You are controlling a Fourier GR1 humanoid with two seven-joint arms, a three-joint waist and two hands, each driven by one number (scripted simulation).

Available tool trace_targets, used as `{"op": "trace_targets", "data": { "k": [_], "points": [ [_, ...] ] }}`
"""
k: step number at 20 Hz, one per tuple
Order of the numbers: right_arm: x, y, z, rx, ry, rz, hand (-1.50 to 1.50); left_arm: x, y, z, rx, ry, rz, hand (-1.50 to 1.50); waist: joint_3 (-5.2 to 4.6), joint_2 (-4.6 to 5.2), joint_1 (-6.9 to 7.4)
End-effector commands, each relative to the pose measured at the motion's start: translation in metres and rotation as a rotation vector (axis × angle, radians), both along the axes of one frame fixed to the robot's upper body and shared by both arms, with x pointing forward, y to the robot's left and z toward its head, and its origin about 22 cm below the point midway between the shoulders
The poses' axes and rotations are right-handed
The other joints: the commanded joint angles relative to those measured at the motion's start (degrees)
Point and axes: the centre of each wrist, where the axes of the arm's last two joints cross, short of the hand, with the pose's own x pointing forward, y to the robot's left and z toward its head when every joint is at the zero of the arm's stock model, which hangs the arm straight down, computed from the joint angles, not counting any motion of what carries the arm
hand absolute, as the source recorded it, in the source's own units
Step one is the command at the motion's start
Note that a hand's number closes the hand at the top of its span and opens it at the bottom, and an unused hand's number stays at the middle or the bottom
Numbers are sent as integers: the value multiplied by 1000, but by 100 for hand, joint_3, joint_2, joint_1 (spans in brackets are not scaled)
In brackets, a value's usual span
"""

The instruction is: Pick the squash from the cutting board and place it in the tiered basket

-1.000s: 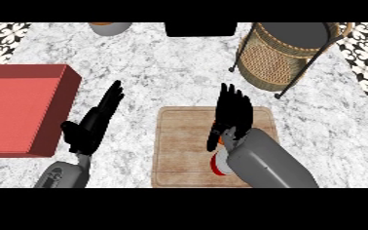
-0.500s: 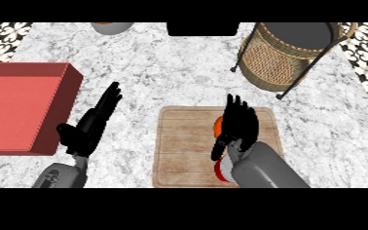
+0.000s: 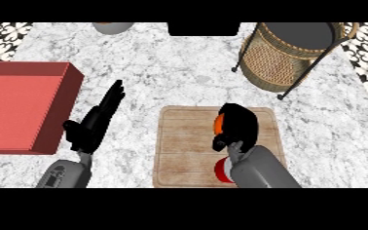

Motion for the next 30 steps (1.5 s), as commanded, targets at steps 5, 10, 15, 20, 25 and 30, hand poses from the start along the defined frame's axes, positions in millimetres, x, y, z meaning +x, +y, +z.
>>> {"op": "trace_targets", "data": {
  "k": [5,10,15,20,25,30],
  "points": [
    [9,19,20,-33,-48,-27,150,4,1,-2,-3,11,-2,0,3,5,11],
    [-18,10,-3,-41,-97,-42,150,-3,1,-4,-21,1,21,0,3,0,-14],
    [-15,-164,-4,-174,-132,-186,150,-19,16,-7,-8,21,50,0,9,-40,-318],
    [-40,-282,42,-217,-250,-269,150,-11,6,5,-9,2,75,0,14,-65,-416],
    [-50,-301,75,128,-547,-305,150,-10,7,1,0,7,61,0,17,-59,-388],
    [-66,-309,138,124,-708,-222,150,-15,2,1,-4,2,8,0,1,-26,-127]
  ]
}}
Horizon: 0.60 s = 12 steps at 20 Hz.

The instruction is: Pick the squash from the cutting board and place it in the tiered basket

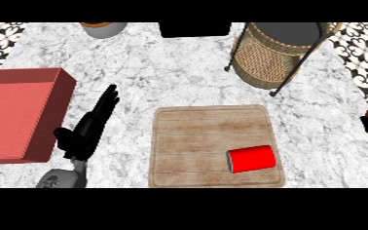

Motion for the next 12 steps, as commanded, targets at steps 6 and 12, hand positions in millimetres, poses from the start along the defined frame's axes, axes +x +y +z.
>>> {"op": "trace_targets", "data": {
  "k": [6,12],
  "points": [
    [-2,15,108,-4,-137,57,150,12,-13,-3,2,-1,-31,0,-8,51,259],
    [46,26,151,90,-179,33,150,9,-7,8,4,-23,-45,0,-6,59,342]
  ]
}}
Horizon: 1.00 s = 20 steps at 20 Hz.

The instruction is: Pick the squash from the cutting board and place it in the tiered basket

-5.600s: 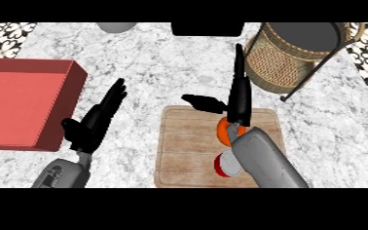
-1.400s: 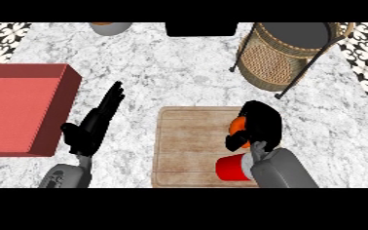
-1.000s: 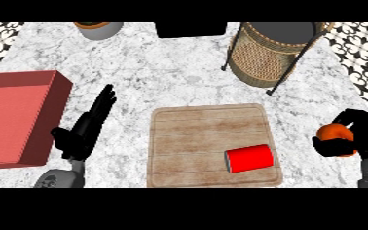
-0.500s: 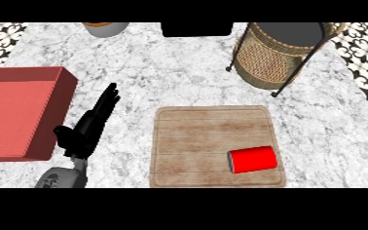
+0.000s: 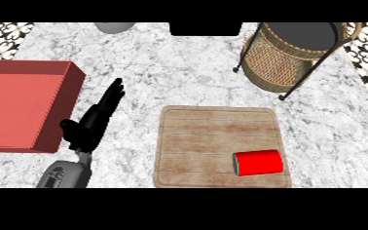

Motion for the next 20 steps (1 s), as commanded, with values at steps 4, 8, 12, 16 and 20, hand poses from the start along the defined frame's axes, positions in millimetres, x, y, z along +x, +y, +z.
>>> {"op": "trace_targets", "data": {
  "k": [4,8,12,16,20],
  "points": [
    [61,40,45,42,4,-4,150,5,-16,0,-12,7,-34,0,-1,28,110],
    [101,28,32,89,17,14,150,8,-2,-4,4,-4,-37,0,2,42,99],
    [138,63,27,73,78,64,150,13,-14,5,-24,-1,-29,0,3,54,157],
    [164,81,21,63,108,78,150,-11,-17,-3,-18,-13,-30,0,5,41,188],
    [187,98,1,98,107,110,150,-1,-5,1,-7,-13,-40,0,4,54,167]
  ]
}}
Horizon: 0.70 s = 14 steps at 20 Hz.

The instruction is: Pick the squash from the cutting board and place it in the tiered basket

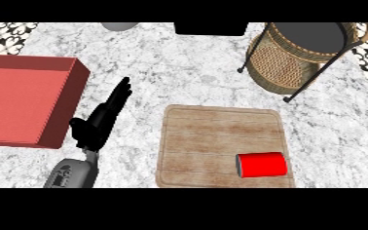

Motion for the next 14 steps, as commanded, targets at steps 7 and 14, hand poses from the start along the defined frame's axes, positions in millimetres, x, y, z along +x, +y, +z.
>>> {"op": "trace_targets", "data": {
  "k": [7,14],
  "points": [
    [40,21,-25,103,16,84,150,0,0,4,-4,-2,15,0,4,8,-8],
    [49,31,-28,373,106,31,150,-8,-5,-15,5,19,14,0,4,6,-16]
  ]
}}
